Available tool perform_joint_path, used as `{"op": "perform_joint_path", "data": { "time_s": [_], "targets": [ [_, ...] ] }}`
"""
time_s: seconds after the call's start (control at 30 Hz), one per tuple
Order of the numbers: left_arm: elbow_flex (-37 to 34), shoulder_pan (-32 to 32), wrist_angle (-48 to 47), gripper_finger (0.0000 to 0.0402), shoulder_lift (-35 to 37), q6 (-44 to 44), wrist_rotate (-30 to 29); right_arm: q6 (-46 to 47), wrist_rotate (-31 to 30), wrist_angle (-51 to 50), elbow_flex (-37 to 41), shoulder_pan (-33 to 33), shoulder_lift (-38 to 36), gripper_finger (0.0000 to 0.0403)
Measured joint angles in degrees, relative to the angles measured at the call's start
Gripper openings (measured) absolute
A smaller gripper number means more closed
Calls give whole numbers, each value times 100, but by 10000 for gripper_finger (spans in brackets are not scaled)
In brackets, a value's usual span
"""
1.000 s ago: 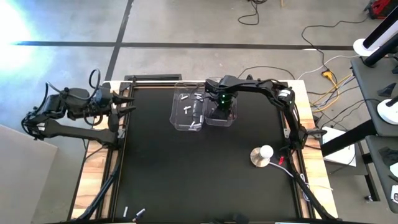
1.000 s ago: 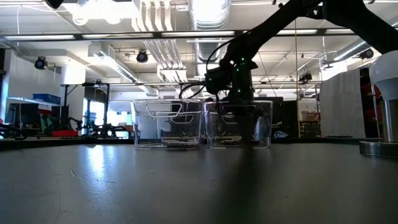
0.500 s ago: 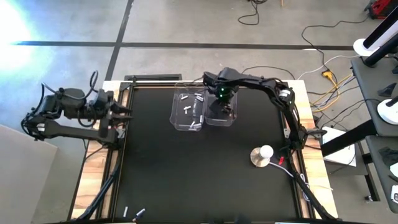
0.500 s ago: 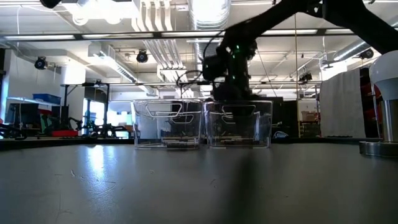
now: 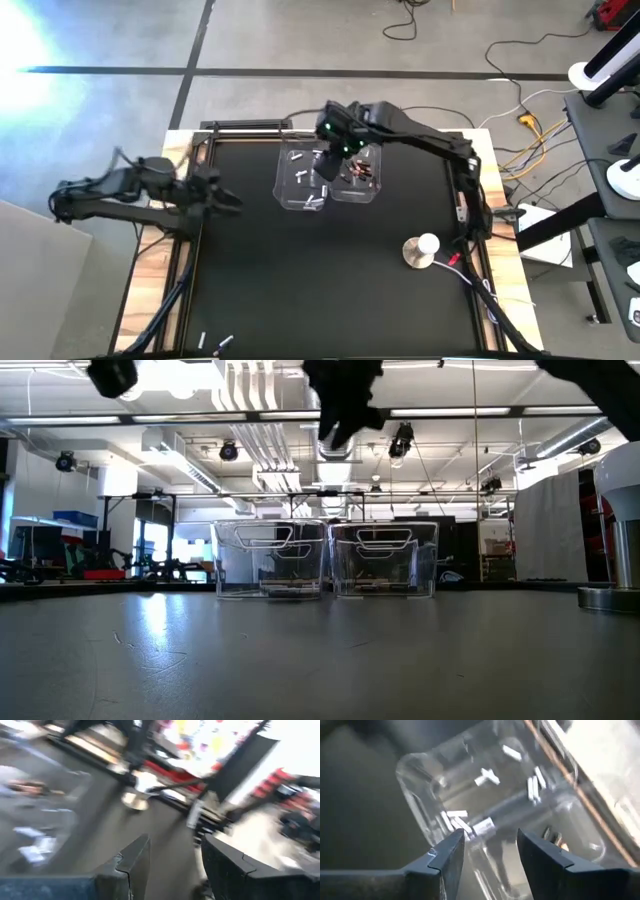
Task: Sort batteries
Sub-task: Put the black battery into the right transparent bin
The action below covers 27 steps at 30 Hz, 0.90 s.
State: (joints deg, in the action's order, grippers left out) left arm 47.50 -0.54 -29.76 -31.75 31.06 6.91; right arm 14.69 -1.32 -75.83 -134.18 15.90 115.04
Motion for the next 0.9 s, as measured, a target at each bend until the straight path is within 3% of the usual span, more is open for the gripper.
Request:
{"op": "perform_joint_path", "data": {
  "time_s": [0.13,0.3,0.6,0.8,0.9],
  "targets": [
    [-843,-474,1308,155,-228,429,249,8,-297,114,265,-500,-378,159],
    [-1260,-1535,1768,153,-760,843,-742,108,-329,-286,318,-1027,-509,136],
    [-729,-3340,1641,153,-2093,2550,-2117,-229,-335,68,318,-1438,-538,97],
    [-340,-4159,1475,153,-3350,4372,-2189,-995,-824,147,320,-1720,-731,76],
    [-78,-4416,1311,153,-4061,5191,-1942,-1137,-973,159,320,-1879,-871,71]
  ]
}}
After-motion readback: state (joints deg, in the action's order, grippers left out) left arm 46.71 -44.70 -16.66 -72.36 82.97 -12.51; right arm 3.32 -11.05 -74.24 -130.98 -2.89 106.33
